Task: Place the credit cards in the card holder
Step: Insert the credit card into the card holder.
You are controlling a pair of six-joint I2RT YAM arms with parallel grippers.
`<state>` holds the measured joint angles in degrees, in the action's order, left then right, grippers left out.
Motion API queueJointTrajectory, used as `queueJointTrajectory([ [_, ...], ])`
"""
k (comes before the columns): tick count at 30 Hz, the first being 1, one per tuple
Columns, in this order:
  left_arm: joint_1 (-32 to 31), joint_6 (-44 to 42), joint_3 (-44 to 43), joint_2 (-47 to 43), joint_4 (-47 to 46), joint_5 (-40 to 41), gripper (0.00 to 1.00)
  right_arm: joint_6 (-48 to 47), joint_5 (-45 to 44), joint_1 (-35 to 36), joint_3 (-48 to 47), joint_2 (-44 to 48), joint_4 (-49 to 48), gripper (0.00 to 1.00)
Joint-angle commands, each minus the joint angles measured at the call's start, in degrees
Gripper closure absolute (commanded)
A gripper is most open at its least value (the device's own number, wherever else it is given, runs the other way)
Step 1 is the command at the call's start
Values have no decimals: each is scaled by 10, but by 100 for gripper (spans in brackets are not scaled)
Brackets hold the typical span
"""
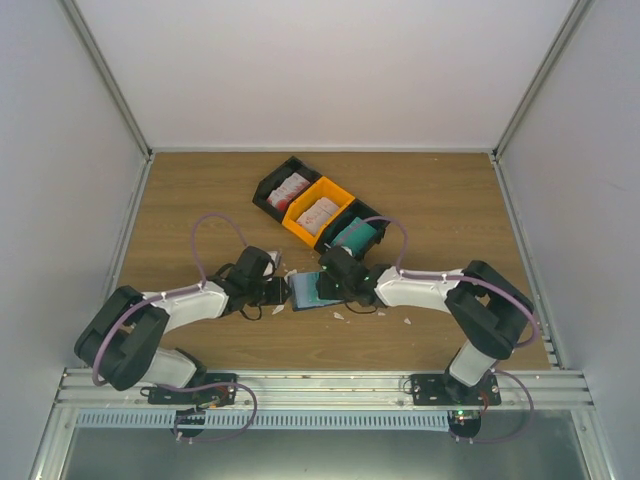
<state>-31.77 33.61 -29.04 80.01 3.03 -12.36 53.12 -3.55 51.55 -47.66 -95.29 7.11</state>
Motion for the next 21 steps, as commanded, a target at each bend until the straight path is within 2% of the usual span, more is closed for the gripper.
queueJointTrajectory([
  [1,0,4,-12,-23,2,1,71,-44,-55,9,-32,-15,82,56],
  [6,0,13,-11,-41,-5,-19,70,-59,-54,10,-41,-14,81,54],
  [9,0,21,-7,-41,-23,-39,73,-73,-39,10,-53,-34,77,57],
  [15,0,24,-13,-6,-47,-57,76,-83,-28,10,-67,-63,78,64],
  [21,-1,22,-21,35,-54,-67,77,-90,-11,10,-64,-63,65,65],
])
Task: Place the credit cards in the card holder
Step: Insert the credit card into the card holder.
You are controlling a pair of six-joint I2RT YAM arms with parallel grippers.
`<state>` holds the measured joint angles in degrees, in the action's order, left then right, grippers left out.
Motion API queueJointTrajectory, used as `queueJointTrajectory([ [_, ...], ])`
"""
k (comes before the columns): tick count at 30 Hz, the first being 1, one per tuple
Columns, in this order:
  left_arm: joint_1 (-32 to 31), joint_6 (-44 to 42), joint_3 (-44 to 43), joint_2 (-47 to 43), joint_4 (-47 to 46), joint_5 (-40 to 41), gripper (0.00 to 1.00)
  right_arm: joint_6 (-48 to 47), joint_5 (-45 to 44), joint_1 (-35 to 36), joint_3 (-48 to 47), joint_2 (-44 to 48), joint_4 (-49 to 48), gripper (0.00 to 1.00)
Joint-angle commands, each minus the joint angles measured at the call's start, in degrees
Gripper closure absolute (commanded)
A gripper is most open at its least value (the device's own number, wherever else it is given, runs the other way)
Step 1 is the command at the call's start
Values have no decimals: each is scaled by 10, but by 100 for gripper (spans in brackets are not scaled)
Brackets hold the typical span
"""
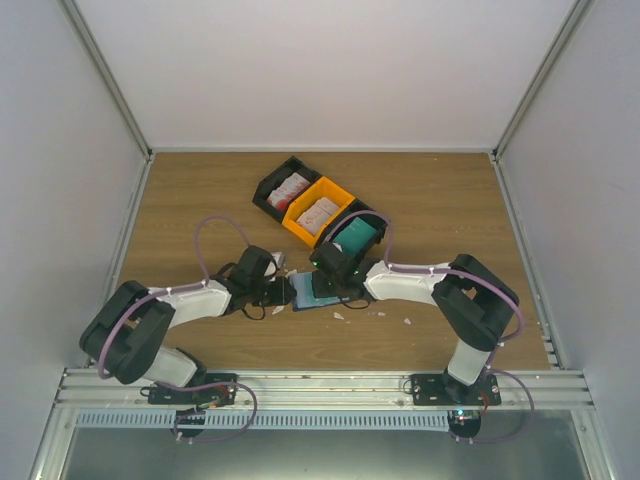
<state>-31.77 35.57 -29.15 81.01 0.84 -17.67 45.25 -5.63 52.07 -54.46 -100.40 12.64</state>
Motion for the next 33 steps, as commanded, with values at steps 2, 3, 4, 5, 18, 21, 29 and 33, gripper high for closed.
queueJointTrajectory([
  [2,0,3,-23,37,-26,-11,80,-17,22,4,7,-9,-3,65],
  [3,0,4,-23,41,-24,-7,82,-20,30,3,9,-10,-10,65],
  [4,0,5,-24,43,-22,-2,84,-23,40,2,10,-9,-18,65],
  [5,0,6,-24,44,-19,2,84,-24,50,1,13,-9,-25,65],
  [18,0,0,-20,40,-13,16,86,-30,121,-10,52,34,-114,65],
  [21,0,-2,-20,37,-13,13,86,-31,145,-18,71,56,-147,64],
  [29,0,-5,-25,14,3,19,85,-45,101,-35,108,143,-137,56],
  [33,0,-5,-24,-10,9,21,82,-46,25,-35,93,162,-57,57],
])
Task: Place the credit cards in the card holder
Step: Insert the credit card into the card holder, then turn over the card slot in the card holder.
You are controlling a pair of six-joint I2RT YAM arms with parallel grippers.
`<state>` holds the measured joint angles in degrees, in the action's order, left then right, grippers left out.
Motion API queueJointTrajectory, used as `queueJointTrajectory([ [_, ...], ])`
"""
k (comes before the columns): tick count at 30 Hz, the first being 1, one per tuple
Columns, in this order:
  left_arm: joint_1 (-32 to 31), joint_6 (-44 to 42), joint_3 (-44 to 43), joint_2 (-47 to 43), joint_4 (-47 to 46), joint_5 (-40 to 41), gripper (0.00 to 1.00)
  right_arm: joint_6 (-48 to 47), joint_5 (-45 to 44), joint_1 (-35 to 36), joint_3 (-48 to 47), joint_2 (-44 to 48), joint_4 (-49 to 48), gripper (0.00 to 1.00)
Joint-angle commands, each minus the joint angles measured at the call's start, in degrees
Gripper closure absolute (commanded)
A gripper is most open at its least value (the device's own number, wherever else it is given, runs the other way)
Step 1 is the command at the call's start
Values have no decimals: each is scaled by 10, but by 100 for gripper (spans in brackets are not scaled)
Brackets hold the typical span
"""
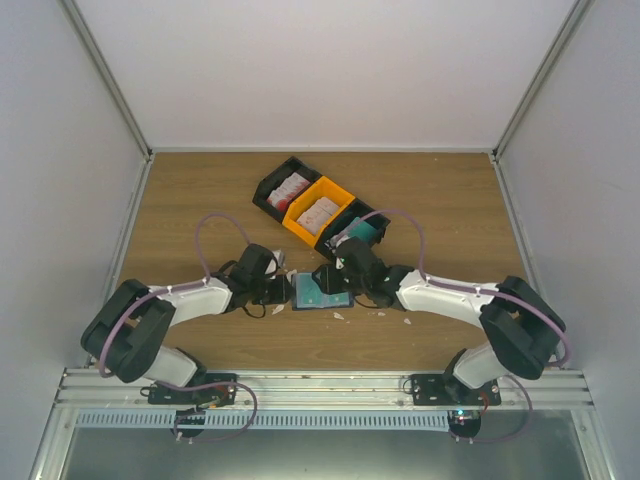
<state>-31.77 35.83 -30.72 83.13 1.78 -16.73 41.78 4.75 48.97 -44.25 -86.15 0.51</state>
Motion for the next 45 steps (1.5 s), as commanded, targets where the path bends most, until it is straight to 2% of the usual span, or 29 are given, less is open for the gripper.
queueJointTrajectory([
  [1,-1,-7,-8,-39,0,11,81,-10,-93,-4,-12,21,85,58],
  [4,0,-3,-3,-62,-11,-2,80,-14,-114,-4,-19,18,121,62],
  [9,0,13,7,-75,-41,-27,82,-47,-60,3,-36,-24,117,74],
  [18,0,24,10,-37,-62,-47,74,-68,9,11,-59,-99,93,82],
  [35,1,17,7,-13,-59,-47,68,-65,-26,12,-74,-144,147,96],
  [39,1,17,7,-10,-63,-55,69,-65,-22,13,-73,-146,142,96],
  [45,1,17,8,-11,-68,-61,77,-65,-21,13,-71,-147,138,97],
])
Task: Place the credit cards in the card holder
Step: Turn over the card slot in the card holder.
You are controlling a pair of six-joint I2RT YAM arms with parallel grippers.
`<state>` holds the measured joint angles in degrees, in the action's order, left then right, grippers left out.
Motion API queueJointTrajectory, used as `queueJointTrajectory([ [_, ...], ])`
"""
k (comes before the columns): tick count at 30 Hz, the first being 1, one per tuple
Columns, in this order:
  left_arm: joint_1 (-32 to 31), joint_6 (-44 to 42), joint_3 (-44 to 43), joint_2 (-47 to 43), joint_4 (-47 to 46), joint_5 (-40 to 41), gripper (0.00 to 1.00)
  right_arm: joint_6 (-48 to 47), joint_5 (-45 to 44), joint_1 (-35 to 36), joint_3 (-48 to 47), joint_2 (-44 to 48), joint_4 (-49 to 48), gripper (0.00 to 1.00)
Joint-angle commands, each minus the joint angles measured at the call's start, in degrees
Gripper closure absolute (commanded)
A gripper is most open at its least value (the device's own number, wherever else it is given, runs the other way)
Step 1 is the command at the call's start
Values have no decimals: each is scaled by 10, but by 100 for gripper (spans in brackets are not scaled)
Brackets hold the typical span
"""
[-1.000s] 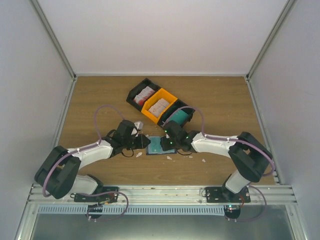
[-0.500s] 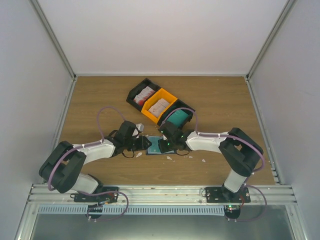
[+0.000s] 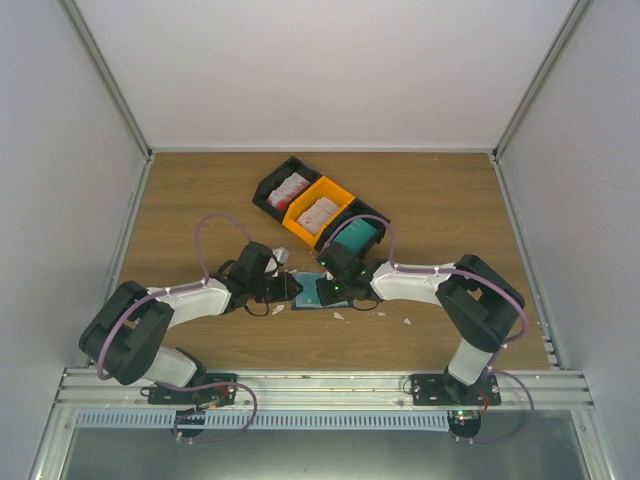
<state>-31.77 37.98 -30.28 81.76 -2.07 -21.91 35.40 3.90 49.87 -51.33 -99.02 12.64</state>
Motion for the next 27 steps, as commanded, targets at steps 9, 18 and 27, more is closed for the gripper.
queueJointTrajectory([
  [9,1,-6,5,28,-43,-27,75,3,-9,4,2,-14,11,97],
  [18,1,-6,8,31,-57,-45,86,4,-9,4,5,-10,10,99],
  [27,1,-13,8,24,-81,-96,80,10,-8,4,15,8,-7,99],
])
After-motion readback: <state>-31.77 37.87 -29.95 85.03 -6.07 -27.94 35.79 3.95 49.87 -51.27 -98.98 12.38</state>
